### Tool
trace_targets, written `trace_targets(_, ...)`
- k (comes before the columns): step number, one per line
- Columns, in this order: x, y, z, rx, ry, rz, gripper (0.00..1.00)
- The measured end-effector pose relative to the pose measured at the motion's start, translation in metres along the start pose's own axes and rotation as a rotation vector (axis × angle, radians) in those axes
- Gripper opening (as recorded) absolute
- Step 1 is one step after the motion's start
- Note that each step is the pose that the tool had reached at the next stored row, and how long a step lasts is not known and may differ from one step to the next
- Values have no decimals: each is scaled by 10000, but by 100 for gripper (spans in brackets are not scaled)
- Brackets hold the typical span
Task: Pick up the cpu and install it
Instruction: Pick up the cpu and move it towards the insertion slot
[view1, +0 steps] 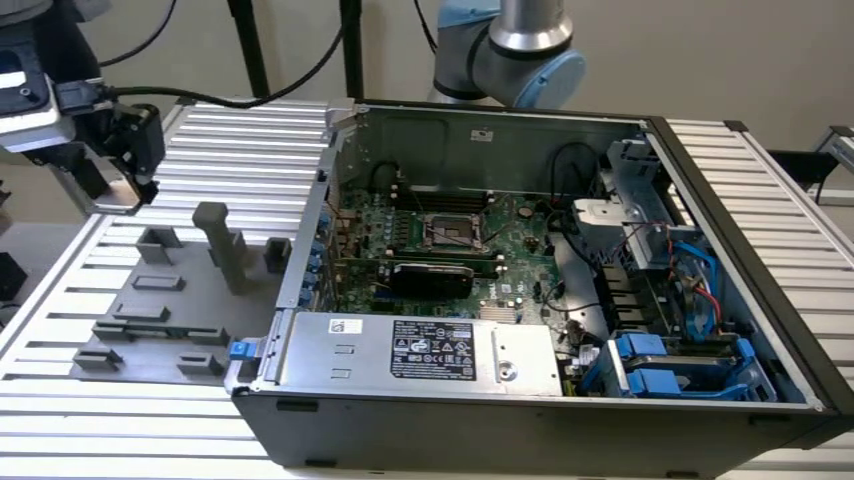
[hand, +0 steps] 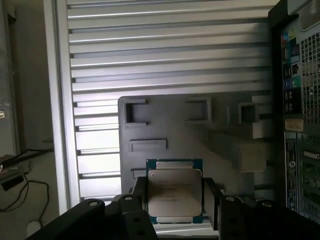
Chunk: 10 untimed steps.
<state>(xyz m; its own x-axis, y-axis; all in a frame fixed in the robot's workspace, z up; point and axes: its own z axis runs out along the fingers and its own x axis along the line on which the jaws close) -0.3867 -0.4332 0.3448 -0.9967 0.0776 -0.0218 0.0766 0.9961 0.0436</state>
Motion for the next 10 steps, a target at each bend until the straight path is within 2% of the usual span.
trace_targets(3, -136, 17, -72, -11, 1, 2, 55)
trace_targets(10, -422, 50, -154, -139, 11, 5, 55)
